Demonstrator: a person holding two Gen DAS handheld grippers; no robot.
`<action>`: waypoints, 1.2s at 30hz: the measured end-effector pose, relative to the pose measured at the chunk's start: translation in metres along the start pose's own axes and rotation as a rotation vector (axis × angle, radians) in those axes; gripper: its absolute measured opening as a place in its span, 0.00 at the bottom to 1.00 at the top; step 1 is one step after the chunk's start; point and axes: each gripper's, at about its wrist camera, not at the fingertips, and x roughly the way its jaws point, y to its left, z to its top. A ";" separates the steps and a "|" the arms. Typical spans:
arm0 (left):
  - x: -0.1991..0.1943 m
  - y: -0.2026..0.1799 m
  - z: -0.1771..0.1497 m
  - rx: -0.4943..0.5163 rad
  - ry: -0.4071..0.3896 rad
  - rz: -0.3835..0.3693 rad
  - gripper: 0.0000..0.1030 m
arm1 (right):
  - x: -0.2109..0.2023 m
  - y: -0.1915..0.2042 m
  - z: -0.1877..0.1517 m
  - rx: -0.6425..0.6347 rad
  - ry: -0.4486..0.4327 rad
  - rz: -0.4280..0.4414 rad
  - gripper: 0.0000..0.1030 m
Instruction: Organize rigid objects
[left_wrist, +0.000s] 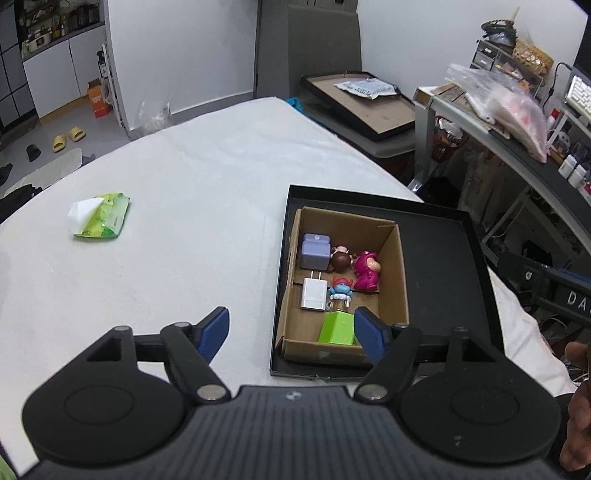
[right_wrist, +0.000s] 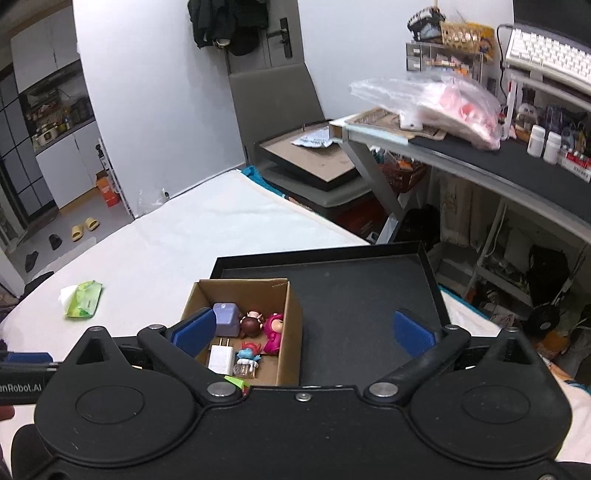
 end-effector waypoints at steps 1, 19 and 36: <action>-0.003 0.000 -0.001 0.002 -0.003 -0.002 0.72 | -0.004 0.001 0.000 -0.005 -0.003 -0.003 1.00; -0.069 -0.005 -0.024 0.008 -0.095 0.023 0.87 | -0.066 -0.004 -0.008 0.014 -0.050 -0.017 1.00; -0.120 -0.013 -0.050 0.003 -0.160 0.034 0.93 | -0.116 -0.010 -0.026 0.034 -0.076 0.004 1.00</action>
